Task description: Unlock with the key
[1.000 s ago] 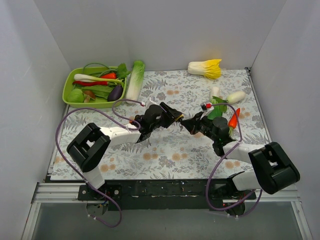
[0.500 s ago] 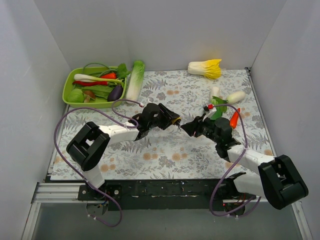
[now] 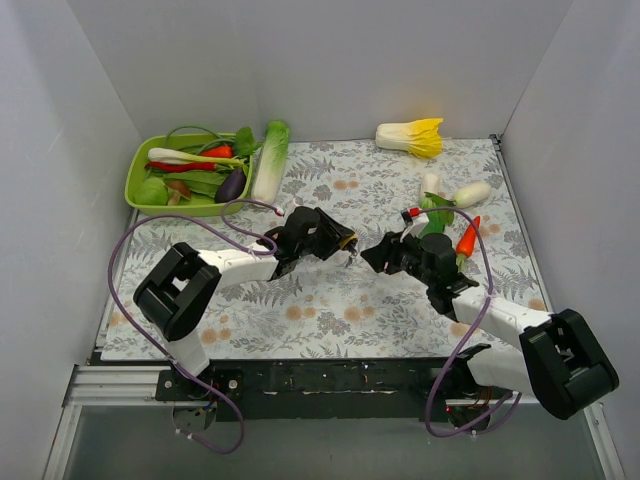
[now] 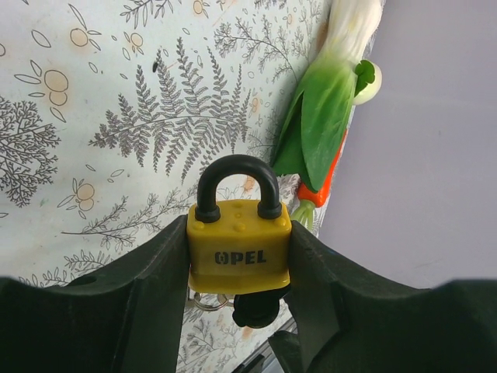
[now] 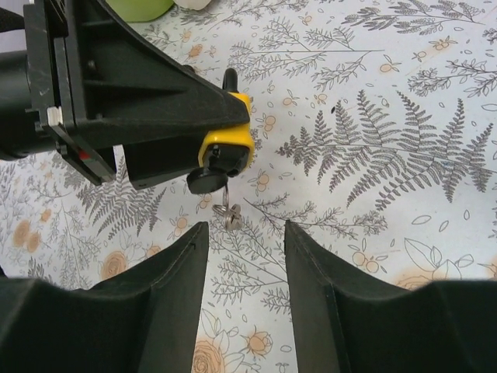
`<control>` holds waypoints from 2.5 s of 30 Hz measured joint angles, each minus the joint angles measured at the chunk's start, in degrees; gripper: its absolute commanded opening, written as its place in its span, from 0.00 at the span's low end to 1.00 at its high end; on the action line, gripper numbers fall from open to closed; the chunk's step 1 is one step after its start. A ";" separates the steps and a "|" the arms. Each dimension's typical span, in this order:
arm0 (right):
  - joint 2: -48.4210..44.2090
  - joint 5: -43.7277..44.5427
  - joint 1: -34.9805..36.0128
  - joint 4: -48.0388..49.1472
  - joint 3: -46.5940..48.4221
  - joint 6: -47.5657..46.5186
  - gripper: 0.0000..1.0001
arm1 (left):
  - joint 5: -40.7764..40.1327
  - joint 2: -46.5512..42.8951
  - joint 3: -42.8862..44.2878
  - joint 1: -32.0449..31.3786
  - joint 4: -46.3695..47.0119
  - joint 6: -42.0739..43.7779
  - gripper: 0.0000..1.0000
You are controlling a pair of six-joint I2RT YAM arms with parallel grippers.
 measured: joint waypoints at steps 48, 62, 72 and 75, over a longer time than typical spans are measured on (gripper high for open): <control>10.45 21.51 11.34 -6.56 11.19 -10.62 0.01 | -6.80 0.96 0.68 -1.77 -3.23 4.00 0.00; 11.39 1.51 5.29 -7.54 12.46 -29.97 0.01 | -1.20 1.36 5.44 -0.17 -9.88 16.17 0.00; 10.67 -0.68 5.29 -9.92 12.81 -29.24 0.44 | 2.27 2.75 9.07 -0.31 -16.72 14.12 0.00; 8.09 -1.79 5.29 -10.32 12.79 -25.18 0.51 | 3.58 4.50 10.67 -0.52 -17.18 13.42 0.00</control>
